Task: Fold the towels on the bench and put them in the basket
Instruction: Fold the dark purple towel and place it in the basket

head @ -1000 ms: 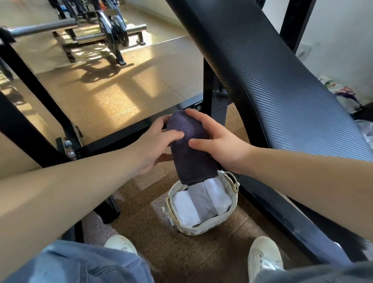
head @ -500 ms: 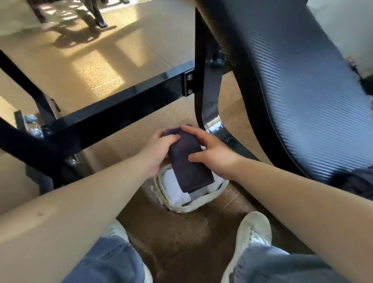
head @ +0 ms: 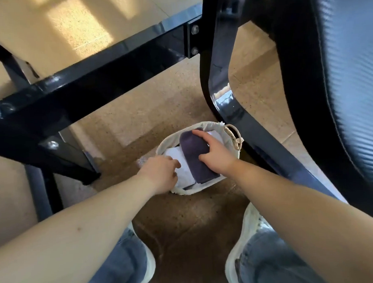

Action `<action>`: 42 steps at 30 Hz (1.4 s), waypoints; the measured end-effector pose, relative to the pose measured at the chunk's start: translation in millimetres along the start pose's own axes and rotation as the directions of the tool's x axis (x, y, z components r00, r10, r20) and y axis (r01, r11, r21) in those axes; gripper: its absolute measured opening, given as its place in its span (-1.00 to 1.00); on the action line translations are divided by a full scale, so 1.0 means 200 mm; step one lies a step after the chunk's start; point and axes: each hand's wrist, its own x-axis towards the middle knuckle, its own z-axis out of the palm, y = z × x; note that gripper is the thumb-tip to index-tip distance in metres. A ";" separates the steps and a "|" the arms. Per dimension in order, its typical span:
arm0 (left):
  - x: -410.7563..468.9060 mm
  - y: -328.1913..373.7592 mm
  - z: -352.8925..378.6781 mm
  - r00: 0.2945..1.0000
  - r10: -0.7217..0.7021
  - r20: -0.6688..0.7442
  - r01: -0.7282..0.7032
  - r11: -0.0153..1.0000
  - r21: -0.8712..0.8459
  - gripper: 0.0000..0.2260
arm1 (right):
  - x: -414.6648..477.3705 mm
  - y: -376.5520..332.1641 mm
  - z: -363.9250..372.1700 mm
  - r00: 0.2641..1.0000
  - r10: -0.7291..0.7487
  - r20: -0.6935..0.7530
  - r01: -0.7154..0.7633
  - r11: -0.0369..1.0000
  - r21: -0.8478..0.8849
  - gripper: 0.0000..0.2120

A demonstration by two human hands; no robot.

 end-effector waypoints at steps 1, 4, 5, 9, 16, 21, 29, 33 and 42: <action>0.01 0.00 0.02 0.998 0.047 0.029 -0.049 0.996 0.070 -0.61 | 0.02 0.01 0.01 1.000 0.010 0.011 -0.010 1.000 0.002 -0.23; 0.06 0.01 0.06 0.984 0.115 0.137 -0.144 0.964 0.224 -0.60 | 0.08 0.05 0.06 0.998 0.040 0.046 -0.041 0.999 0.016 -0.22; 0.07 0.01 0.07 0.980 0.119 0.157 -0.159 0.949 0.271 -0.58 | 0.10 0.06 0.08 0.997 0.048 0.056 -0.049 0.999 0.024 -0.21; 0.12 0.01 0.11 0.971 0.099 0.218 -0.188 0.878 0.441 -0.58 | 0.17 0.14 0.17 0.987 0.082 0.137 -0.089 0.995 0.049 -0.17; 0.12 0.02 0.11 0.954 0.067 0.292 -0.228 0.794 0.563 -0.54 | 0.24 0.17 0.21 0.982 0.130 0.135 -0.150 0.978 0.144 -0.15; 0.11 0.04 0.10 0.961 0.047 0.273 -0.204 0.786 0.583 -0.45 | 0.26 0.17 0.24 0.996 -0.014 0.085 0.030 0.982 -0.188 -0.18; 0.10 0.03 0.12 0.969 0.102 0.224 -0.216 0.791 0.572 -0.46 | 0.16 0.17 0.18 0.918 -0.205 0.339 0.396 0.442 -0.805 -0.30; 0.11 0.03 0.13 0.970 0.094 0.224 -0.208 0.798 0.566 -0.45 | 0.18 0.18 0.20 0.920 -0.108 0.377 0.388 0.383 -0.838 -0.17; 0.06 0.04 0.08 0.976 0.101 0.192 -0.190 0.825 0.532 -0.48 | 0.25 0.13 0.22 0.946 0.011 0.325 0.299 0.363 -0.883 -0.12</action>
